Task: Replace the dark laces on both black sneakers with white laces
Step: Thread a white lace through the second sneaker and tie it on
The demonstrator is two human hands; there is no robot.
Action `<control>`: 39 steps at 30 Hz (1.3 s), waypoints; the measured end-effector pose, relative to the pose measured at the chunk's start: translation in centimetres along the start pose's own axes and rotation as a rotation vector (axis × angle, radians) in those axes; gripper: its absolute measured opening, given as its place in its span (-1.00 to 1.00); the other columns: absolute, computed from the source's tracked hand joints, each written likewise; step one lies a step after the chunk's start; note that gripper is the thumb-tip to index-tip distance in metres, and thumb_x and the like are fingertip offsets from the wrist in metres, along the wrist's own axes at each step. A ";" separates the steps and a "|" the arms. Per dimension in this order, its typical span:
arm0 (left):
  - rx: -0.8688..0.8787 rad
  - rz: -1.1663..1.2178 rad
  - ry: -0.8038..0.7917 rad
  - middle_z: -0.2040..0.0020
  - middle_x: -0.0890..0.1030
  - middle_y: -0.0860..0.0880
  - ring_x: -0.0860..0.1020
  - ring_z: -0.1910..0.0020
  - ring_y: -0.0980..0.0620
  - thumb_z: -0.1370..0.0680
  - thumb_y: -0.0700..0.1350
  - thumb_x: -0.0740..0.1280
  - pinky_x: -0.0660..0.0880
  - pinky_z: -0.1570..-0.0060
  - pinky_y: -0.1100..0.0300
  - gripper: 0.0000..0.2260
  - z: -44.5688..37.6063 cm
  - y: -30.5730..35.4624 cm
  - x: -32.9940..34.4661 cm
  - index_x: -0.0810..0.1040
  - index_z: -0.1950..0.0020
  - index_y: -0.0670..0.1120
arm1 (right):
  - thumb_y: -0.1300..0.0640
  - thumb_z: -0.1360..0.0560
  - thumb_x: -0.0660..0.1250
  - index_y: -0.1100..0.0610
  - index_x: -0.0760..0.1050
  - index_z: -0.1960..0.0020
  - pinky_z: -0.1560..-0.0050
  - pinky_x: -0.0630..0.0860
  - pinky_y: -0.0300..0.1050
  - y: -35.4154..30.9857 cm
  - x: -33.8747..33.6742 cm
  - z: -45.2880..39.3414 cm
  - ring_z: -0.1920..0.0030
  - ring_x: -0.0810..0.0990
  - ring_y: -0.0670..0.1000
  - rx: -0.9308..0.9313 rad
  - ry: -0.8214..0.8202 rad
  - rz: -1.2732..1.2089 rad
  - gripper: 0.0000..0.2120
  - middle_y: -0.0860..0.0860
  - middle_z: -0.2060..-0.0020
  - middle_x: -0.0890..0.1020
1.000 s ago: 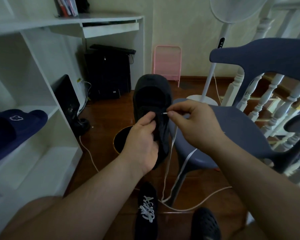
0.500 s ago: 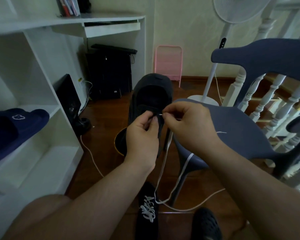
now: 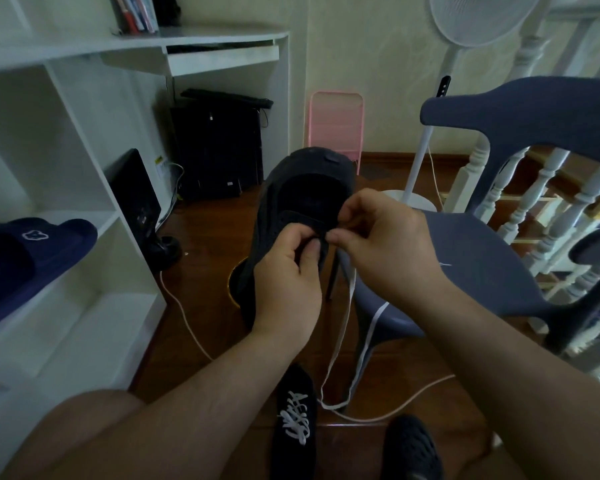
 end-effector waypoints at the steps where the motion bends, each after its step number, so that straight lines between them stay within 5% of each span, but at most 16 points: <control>1: 0.012 0.004 0.005 0.13 0.60 0.11 0.58 0.10 0.22 -0.72 -0.09 0.28 0.50 0.17 0.35 -0.91 0.1 0.1 0.0 0.55 -0.06 0.06 | 0.02 -0.48 0.52 -0.06 0.54 0.02 0.11 0.52 -0.41 0.0 -0.1 0.1 0.14 0.60 -0.23 0.014 -0.021 -0.018 -0.83 -0.19 0.20 0.60; 4: 0.007 0.051 0.015 0.17 0.58 0.06 0.58 0.16 0.14 -0.74 -0.07 0.24 0.52 0.22 0.19 -0.89 -0.1 -0.1 0.0 0.52 -0.04 0.03 | -0.13 -0.45 0.44 -0.02 0.51 0.08 0.12 0.57 -0.21 -0.4 0.3 0.5 0.13 0.58 -0.12 -0.076 -0.093 -0.028 -0.78 -0.13 0.18 0.58; 6: 0.001 0.090 0.017 0.17 0.57 0.07 0.57 0.18 0.14 -0.74 -0.06 0.23 0.50 0.27 0.25 -0.88 -0.3 -0.3 -0.1 0.49 -0.03 0.06 | -0.19 -0.47 0.40 0.01 0.49 0.13 0.08 0.55 -0.10 -0.5 0.9 0.7 0.09 0.52 -0.09 -0.181 -0.164 0.105 -0.72 -0.12 0.11 0.52; 10: 0.125 -0.029 -0.043 0.16 0.55 0.09 0.56 0.13 0.20 -0.73 -0.14 0.26 0.44 0.18 0.41 -0.87 -0.3 -0.4 -0.6 0.48 -0.03 0.06 | -0.30 -0.46 0.33 0.01 0.57 0.12 0.12 0.36 -0.26 0.3 0.5 0.4 0.06 0.45 -0.12 -0.207 -0.188 0.243 -0.64 -0.11 0.03 0.48; 15: 0.217 -0.131 -0.041 0.08 0.61 -0.04 0.56 0.08 0.18 -0.67 -0.30 0.28 0.44 0.09 0.48 -0.85 -0.4 -0.6 -0.9 0.58 -0.05 -0.09 | -0.30 -0.46 0.34 0.08 0.68 0.07 0.13 0.44 -0.19 0.6 0.7 0.9 0.08 0.50 -0.10 -0.182 -0.134 0.204 -0.56 -0.07 0.07 0.54; 20: 0.247 -0.032 -0.036 0.12 0.61 0.04 0.62 0.12 0.04 -0.72 -0.13 0.22 0.62 0.16 -0.09 -0.82 -0.4 -0.3 -1.5 0.49 -0.02 0.14 | -0.05 -0.56 0.32 0.12 0.61 0.13 0.17 0.52 -0.01 0.1 1.1 0.9 0.16 0.50 -0.05 -0.168 -0.086 0.188 -0.74 -0.06 0.13 0.52; 22: 0.276 0.007 -0.125 0.09 0.61 0.03 0.62 0.10 0.00 -0.70 -0.12 0.19 0.58 0.12 -0.16 -0.80 -0.1 0.6 -1.7 0.48 -0.01 0.19 | -0.10 -0.56 0.23 0.11 0.53 0.20 0.24 0.48 0.05 0.3 0.7 0.5 0.23 0.48 0.00 -0.114 -0.023 0.182 -0.68 -0.03 0.22 0.50; 25: 0.217 0.241 -0.472 -0.30 0.62 0.11 0.60 -0.26 0.09 -0.66 -0.17 0.21 0.55 -0.29 0.01 -0.77 -0.1 2.1 -2.1 0.56 0.03 0.14 | -0.05 -0.51 0.22 0.04 0.39 0.35 0.33 0.34 -0.04 1.5 -0.7 -0.2 0.34 0.42 -0.03 0.022 0.083 0.103 -0.70 -0.04 0.38 0.45; 27: 0.145 0.332 -0.650 -0.39 0.58 0.16 0.58 -0.35 0.07 -0.65 -0.17 0.23 0.54 -0.36 0.02 -0.74 -0.3 2.3 -2.5 0.59 0.06 0.16 | -0.01 -0.51 0.25 0.00 0.35 0.39 0.34 0.31 -0.07 2.2 -1.3 -0.2 0.35 0.43 -0.04 0.108 0.099 0.072 -0.69 -0.06 0.41 0.44; 30: 0.397 -0.062 -0.421 -0.10 0.59 0.10 0.60 -0.09 0.11 -0.66 -0.13 0.30 0.58 -0.10 0.22 -0.85 -0.5 1.8 -3.4 0.64 -0.07 0.08 | 0.05 -0.55 0.31 0.05 0.41 0.36 0.31 0.40 -0.06 2.5 -1.2 0.1 0.32 0.47 -0.03 0.129 0.102 0.083 -0.68 -0.04 0.39 0.47; 33: 0.512 -0.420 -0.162 -0.16 0.46 -0.01 0.40 -0.11 0.06 -0.62 -0.03 0.34 0.35 0.01 0.30 -0.84 -0.8 1.6 -3.3 0.69 -0.11 0.04 | 0.04 -0.56 0.30 0.09 0.44 0.34 0.31 0.41 -0.07 2.3 -1.0 0.2 0.32 0.47 -0.03 0.123 0.111 0.087 -0.69 -0.01 0.38 0.48; 36: 0.418 -0.582 -0.189 -0.35 0.41 -0.04 0.40 -0.24 -0.06 -0.61 0.02 0.33 0.35 -0.03 0.17 -0.83 -1.8 0.7 -3.4 0.66 -0.15 0.11 | 0.04 -0.56 0.30 0.05 0.40 0.37 0.33 0.39 -0.08 2.0 -1.0 0.1 0.35 0.45 -0.03 0.106 0.109 0.085 -0.66 -0.03 0.39 0.46; 39: 0.379 -0.565 -0.288 -0.35 0.44 0.06 0.53 -0.15 -0.03 -0.68 0.02 0.29 0.54 0.08 0.06 -0.84 -2.2 -0.1 -3.8 0.60 -0.23 0.13 | 0.04 -0.55 0.32 0.06 0.37 0.40 0.38 0.42 -0.03 1.7 -0.7 0.3 0.42 0.41 -0.02 0.095 0.055 0.114 -0.64 -0.02 0.45 0.43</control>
Point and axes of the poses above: each hand's wrist, its own z-axis away from the middle knuckle, its own x-axis out of the palm, y = z × x, the point moved 1 cm from there along -z, towards the middle knuckle
